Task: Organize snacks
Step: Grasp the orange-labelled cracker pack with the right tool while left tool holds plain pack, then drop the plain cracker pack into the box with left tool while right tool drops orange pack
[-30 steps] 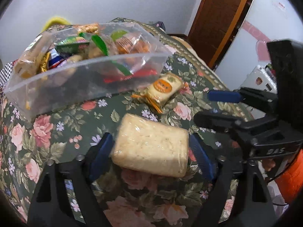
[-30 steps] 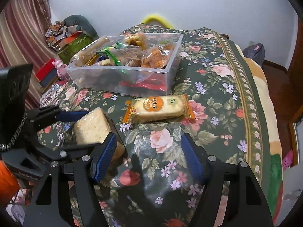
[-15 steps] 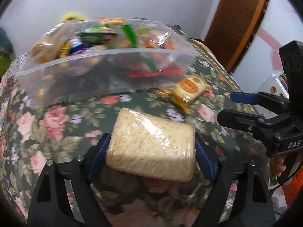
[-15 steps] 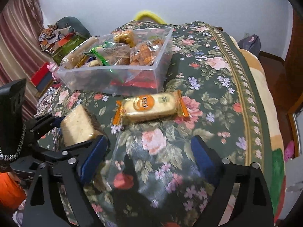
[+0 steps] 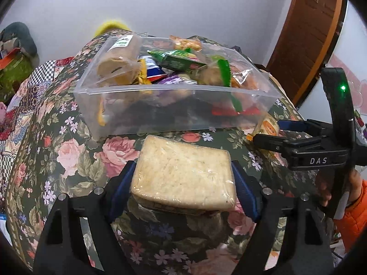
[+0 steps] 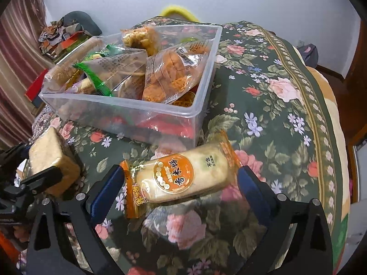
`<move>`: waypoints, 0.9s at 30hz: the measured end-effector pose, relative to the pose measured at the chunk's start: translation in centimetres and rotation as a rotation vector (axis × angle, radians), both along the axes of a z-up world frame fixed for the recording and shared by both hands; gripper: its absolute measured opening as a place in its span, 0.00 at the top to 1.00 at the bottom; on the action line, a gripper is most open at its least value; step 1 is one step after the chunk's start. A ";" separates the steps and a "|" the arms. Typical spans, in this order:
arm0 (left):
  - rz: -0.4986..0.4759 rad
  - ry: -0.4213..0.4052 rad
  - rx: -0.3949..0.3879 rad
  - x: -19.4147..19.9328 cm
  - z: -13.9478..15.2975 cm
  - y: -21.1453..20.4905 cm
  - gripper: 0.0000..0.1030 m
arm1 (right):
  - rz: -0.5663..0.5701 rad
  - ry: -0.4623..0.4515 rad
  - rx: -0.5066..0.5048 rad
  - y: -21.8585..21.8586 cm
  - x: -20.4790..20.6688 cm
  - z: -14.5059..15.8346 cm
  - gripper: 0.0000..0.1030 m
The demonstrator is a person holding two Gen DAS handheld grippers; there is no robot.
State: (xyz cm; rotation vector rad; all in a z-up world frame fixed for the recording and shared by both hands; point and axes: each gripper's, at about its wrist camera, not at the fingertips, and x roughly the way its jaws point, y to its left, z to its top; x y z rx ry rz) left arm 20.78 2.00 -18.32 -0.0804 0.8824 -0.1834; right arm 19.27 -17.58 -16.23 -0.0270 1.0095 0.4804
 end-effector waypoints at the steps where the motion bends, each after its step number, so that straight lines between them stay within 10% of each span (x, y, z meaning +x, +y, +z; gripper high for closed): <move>1: 0.002 0.003 -0.004 0.0 -0.1 0.1 0.22 | 0.011 -0.004 -0.010 0.1 -0.1 -0.1 0.03; 9: -0.013 0.002 -0.008 -0.5 -0.3 -0.4 0.22 | -0.013 -0.003 -0.082 0.0 0.4 -1.0 0.04; 16: -0.001 -0.015 -0.011 -0.9 0.8 -0.3 0.22 | -0.030 -0.015 -0.030 -1.2 -0.4 -0.1 0.31; 27: -0.005 -0.116 -0.015 -1.2 5.9 -0.9 0.22 | -0.040 -0.129 0.019 -3.0 -3.4 4.8 0.32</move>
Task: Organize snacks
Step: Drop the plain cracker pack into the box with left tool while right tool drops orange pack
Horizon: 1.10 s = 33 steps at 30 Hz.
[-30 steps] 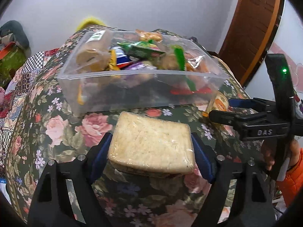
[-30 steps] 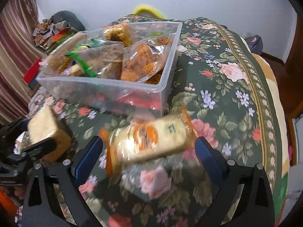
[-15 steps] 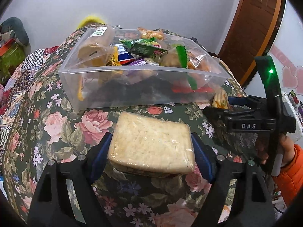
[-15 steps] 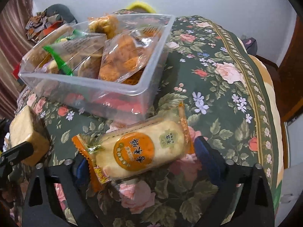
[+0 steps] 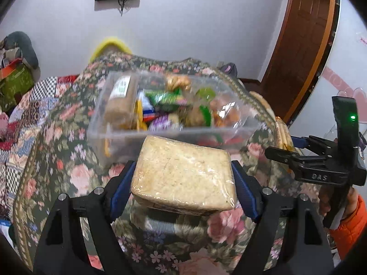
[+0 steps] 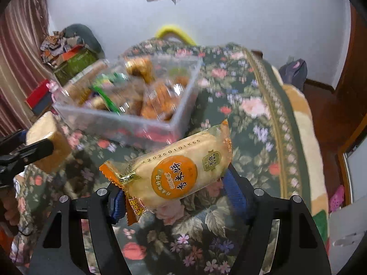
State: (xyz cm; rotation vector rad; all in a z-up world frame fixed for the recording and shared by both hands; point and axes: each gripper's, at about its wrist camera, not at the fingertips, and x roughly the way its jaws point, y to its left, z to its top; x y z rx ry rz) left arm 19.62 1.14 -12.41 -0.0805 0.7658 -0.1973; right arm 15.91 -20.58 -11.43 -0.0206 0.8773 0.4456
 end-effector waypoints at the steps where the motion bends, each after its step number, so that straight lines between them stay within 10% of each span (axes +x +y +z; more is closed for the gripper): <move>1: -0.001 -0.012 0.000 0.2 0.6 -0.1 0.22 | 0.004 -0.016 0.008 0.1 -0.1 0.7 0.32; 12: 0.016 -0.066 -0.005 5.1 4.2 0.6 0.22 | 0.059 -0.128 0.043 3.4 2.6 5.0 0.32; 33: 0.030 0.009 -0.003 12.2 1.9 1.6 0.20 | 0.124 -0.089 -0.022 8.2 9.1 2.3 0.17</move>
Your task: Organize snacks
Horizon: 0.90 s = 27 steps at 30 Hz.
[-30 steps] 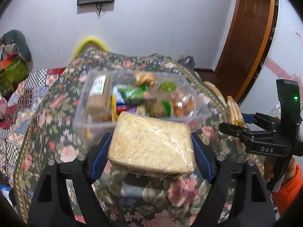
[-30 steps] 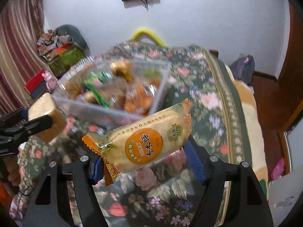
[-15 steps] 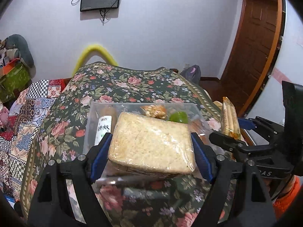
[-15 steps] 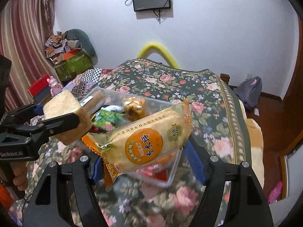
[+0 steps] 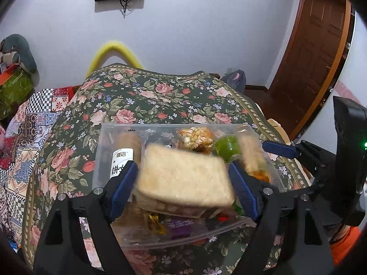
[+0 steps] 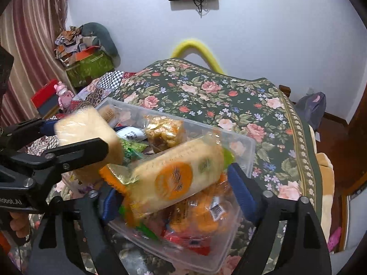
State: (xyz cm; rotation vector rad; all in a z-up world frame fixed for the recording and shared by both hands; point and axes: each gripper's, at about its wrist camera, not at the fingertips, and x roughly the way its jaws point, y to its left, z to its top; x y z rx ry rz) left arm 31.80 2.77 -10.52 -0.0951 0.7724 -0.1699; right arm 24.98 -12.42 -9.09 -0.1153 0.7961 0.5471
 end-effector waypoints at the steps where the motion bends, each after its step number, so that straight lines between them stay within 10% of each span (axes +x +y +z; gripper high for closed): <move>1: 0.001 -0.010 0.000 -0.2 0.2 0.0 0.20 | 0.003 0.000 -0.006 0.0 -0.1 0.0 0.16; 12: 0.018 -0.150 -0.007 -5.2 5.1 0.8 0.20 | -0.022 -0.032 0.023 -2.3 -3.4 3.1 0.16; 27: 0.047 -0.458 0.024 -20.6 14.6 0.6 0.19 | -0.121 -0.285 0.243 -5.8 -15.0 15.7 0.16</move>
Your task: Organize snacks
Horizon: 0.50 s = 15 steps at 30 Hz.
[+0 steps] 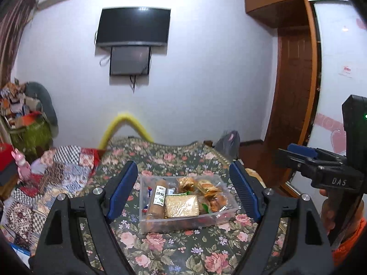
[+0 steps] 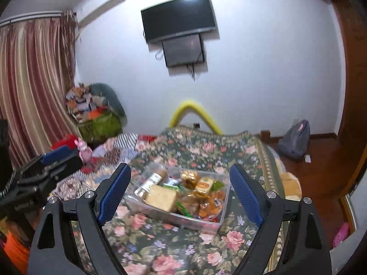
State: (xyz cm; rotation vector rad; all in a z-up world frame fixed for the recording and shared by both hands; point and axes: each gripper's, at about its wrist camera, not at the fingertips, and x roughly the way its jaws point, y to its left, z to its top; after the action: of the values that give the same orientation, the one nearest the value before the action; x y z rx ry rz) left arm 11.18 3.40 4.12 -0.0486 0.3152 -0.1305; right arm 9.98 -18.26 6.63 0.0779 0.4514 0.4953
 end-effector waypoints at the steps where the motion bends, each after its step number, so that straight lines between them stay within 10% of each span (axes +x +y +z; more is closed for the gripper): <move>1: -0.002 -0.008 0.004 -0.6 0.3 -0.2 0.19 | -0.007 -0.011 0.005 0.0 -0.7 0.3 0.16; 15: 0.012 -0.066 0.000 -7.0 1.5 -0.9 0.03 | -0.060 -0.108 -0.028 0.7 -7.0 1.3 0.00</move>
State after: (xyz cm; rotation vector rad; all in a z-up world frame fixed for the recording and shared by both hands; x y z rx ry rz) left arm 4.21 2.54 5.60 -0.0464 0.2485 -0.1198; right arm 3.01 -17.58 7.96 0.0371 0.3491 0.4322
